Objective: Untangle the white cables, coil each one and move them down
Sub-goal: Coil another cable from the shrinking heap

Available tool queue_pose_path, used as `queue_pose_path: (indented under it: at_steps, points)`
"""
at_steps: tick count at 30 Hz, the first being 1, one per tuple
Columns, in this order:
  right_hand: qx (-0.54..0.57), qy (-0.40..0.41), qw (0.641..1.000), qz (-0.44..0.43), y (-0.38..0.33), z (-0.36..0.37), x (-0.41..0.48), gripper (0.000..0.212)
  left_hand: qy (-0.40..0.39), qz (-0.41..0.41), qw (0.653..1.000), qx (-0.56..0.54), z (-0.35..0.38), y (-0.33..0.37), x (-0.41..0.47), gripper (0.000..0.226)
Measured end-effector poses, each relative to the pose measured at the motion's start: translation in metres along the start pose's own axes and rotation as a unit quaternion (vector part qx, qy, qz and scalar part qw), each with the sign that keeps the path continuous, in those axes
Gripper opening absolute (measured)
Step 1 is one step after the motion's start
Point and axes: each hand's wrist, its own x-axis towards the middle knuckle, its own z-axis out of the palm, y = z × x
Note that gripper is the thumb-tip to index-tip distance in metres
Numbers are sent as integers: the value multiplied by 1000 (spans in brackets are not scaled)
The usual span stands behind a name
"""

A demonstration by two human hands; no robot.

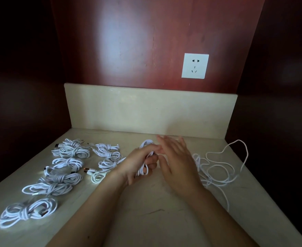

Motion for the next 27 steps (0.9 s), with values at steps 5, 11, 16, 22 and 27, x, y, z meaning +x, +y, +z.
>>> queue_pose_path:
  at_steps: [5, 11, 16, 22, 27]
  points:
    - [52, -14, 996, 74, 4, -1, -4, 32, -28, 16, 999, -7, -2, 4, -3, 21]
    - [-2, 68, 995, 78, 14, -10, -3, 30, -1, 11, 999, 42, -4, 0, 0, 19]
    - [-5, 101, 992, 78, 10, -15, -3, 31, -74, -40, 992, 90, 3, -7, -5, 40]
    - [-8, 80, 992, 99, 17, -11, -6, 31, -10, 55, 996, 70, 6, -9, 5, 51]
    - [-102, 7, 991, 88, 18, -5, -9, 35, 95, 148, 984, -23, -10, 1, 10, 46]
